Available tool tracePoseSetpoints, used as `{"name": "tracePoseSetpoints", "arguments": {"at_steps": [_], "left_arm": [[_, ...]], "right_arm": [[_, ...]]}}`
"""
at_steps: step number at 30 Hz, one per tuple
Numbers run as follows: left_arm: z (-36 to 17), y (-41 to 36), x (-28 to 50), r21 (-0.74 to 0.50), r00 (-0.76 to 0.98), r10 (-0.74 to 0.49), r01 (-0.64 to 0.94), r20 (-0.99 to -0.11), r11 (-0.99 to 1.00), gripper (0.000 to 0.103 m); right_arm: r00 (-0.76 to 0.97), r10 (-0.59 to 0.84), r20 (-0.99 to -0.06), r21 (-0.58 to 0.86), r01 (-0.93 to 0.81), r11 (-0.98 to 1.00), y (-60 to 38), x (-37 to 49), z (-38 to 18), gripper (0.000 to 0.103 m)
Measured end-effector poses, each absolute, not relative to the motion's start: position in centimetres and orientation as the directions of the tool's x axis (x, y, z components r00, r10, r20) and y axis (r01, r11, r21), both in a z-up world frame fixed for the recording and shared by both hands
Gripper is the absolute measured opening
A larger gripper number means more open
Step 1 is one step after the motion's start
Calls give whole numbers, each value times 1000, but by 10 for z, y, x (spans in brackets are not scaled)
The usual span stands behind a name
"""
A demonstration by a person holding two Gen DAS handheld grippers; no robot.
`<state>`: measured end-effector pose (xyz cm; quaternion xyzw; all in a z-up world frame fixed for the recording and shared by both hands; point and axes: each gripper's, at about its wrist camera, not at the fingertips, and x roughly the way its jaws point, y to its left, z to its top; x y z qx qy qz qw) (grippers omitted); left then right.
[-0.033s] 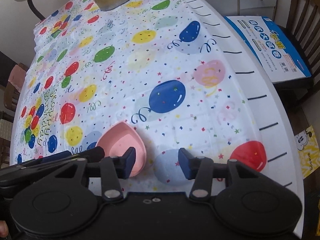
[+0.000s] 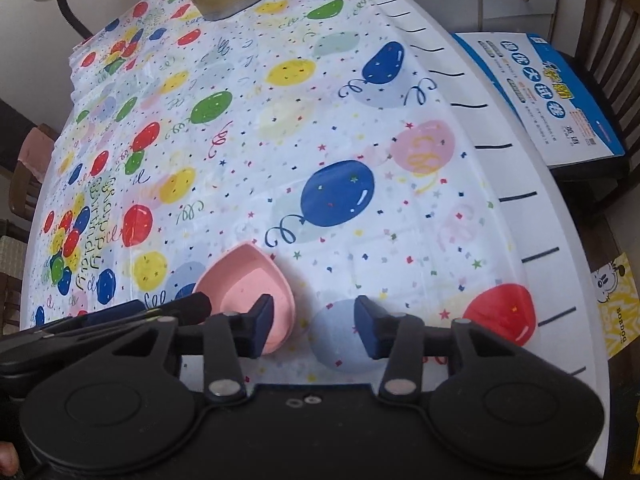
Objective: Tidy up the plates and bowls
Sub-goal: 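Close the left gripper on the rim of the pink heart-shaped dish, then lift the heart-shaped dish and carry it over the cream bowl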
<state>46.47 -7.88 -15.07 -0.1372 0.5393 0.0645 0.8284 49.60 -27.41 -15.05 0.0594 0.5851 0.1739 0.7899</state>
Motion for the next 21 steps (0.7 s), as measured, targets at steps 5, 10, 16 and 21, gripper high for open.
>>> {"name": "tracePoseSetpoints", "arguments": {"at_steps": [5,10,16,21], "left_arm": [[-149,-86,465,-174,419,-67,-222,-905,959,27],[-150,-92,463,-185,419,-88,-197,-904,963,14],[-149,-94,456,-202,413,-107,-192,-904,960,8],[-145,-93,450,-211,415,-114,-195,-903,958,7]], "right_arm": [[259,351,-900,299,-221,928,-271,496,-151,21],[261,358,-896,296,-247,923,-264,492,-151,9],[264,359,-895,291,-263,920,-260,486,-149,2],[266,362,-893,293,-266,918,-259,480,-145,2]]}}
